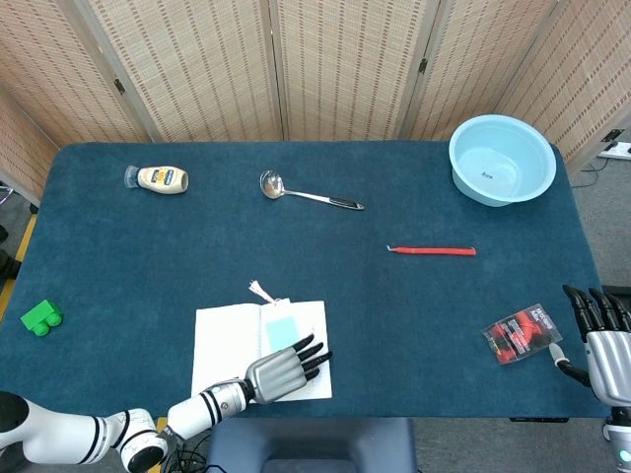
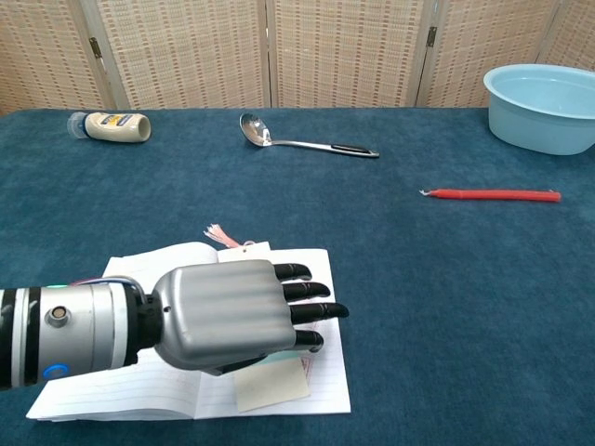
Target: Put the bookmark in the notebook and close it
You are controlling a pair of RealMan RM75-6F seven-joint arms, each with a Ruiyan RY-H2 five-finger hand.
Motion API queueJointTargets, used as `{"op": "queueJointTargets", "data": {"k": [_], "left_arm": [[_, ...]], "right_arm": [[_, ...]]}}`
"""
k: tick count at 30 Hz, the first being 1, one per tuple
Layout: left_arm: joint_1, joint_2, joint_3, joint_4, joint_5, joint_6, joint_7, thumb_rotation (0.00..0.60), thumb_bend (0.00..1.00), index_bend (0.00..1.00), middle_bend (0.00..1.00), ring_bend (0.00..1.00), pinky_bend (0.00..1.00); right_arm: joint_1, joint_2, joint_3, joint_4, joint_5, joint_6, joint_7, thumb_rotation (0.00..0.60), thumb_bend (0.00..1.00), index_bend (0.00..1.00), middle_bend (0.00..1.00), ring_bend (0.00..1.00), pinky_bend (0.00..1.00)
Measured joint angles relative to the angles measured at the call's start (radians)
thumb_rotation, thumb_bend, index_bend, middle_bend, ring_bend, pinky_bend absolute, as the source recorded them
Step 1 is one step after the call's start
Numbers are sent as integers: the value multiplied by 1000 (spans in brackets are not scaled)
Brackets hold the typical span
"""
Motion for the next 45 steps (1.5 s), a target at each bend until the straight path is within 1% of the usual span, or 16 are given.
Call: {"op": "queueJointTargets", "data": {"k": [16,30,39,45], "left_arm": [[3,29,27,-43,-45,26,75,586,720,290,0,0,125],[5,63,58,-100,-87,46,134,586,720,292,0,0,125],[2,80,70,-130,-105,51,132,589,720,279,0,0,125],[1,95,59,-151,-77,71,81,583,720,271,0,0,125]], "right_arm": [[0,0,0,-1,-2,0,-2,600,210,81,140,81,114],[-3,0,-3,-4,-6,5,-5,600,210,81,140,81,114],[-7,2,-3,-5,-8,12,-4,600,210,81,140,81,114],[-7,2,-2,-6,-10,14,-3,600,210,81,140,81,114]]}}
